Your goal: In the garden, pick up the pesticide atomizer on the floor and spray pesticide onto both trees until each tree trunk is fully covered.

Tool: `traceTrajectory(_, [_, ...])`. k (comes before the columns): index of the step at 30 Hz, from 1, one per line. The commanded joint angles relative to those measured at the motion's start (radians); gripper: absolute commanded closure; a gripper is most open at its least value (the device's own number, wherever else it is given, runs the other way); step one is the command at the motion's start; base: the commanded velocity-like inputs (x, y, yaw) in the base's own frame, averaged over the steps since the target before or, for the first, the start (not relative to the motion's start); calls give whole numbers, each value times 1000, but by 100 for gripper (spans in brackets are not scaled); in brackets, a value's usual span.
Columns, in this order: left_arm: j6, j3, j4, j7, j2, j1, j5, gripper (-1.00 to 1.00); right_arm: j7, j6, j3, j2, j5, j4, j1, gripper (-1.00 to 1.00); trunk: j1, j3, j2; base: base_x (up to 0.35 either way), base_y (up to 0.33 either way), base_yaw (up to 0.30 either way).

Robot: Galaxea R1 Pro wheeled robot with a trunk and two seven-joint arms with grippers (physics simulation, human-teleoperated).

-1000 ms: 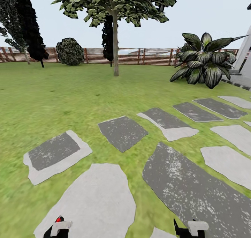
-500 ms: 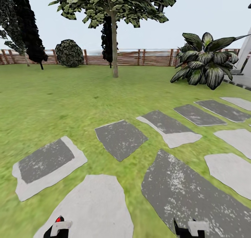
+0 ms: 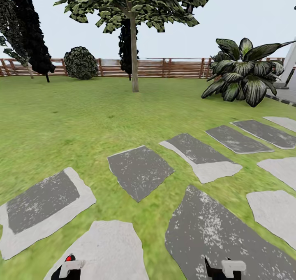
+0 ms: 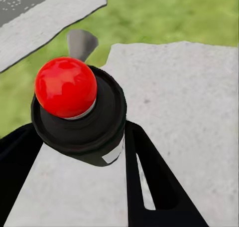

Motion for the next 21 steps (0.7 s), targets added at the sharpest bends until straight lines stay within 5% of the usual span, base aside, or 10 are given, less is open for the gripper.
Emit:
traceTrajectory(1, [0, 0, 0, 0, 0, 0, 0, 100, 0, 0, 0, 0, 0, 0, 0, -100, 0, 0, 0, 335, -75, 0])
traceTrajectory(21, [0, 0, 0, 0, 0, 0, 0, 100, 0, 0, 0, 0, 0, 1, 0, -100, 0, 0, 0, 335, -75, 96])
